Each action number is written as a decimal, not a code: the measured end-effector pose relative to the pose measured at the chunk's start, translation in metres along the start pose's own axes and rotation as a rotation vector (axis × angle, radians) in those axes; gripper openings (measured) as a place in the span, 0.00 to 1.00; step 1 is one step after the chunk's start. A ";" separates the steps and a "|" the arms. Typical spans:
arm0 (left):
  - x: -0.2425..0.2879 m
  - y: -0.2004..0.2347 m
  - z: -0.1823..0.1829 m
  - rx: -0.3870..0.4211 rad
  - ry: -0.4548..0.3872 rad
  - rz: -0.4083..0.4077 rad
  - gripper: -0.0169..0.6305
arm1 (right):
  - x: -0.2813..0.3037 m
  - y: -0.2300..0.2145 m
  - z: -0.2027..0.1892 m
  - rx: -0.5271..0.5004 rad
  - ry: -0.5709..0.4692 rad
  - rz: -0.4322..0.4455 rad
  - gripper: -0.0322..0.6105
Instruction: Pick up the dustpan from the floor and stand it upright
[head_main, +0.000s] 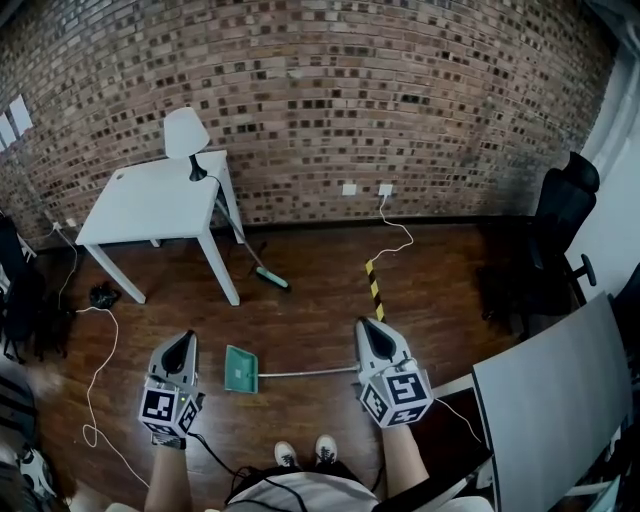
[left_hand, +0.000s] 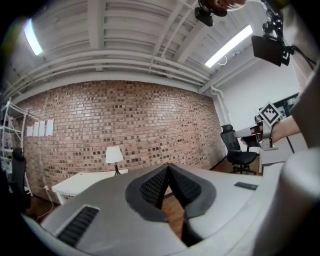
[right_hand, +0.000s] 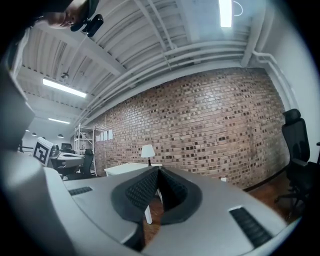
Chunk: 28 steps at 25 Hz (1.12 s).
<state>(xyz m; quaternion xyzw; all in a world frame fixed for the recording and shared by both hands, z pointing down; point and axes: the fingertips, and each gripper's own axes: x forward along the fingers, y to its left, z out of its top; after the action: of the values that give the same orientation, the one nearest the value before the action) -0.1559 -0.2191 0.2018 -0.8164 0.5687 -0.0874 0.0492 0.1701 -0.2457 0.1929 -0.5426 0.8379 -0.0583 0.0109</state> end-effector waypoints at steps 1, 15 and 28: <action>0.000 0.002 -0.003 -0.002 -0.001 -0.002 0.05 | 0.002 0.001 -0.002 0.000 0.006 -0.001 0.04; -0.014 0.066 -0.078 -0.117 0.093 0.069 0.24 | 0.004 -0.006 -0.051 0.196 0.080 -0.154 0.29; -0.010 0.088 -0.177 -0.163 0.288 0.082 0.24 | 0.015 -0.070 -0.178 0.515 0.199 -0.316 0.29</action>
<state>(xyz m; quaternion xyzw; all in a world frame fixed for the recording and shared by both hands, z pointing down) -0.2754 -0.2374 0.3586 -0.7728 0.6080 -0.1549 -0.0957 0.2129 -0.2723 0.3778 -0.6370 0.6980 -0.3222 0.0566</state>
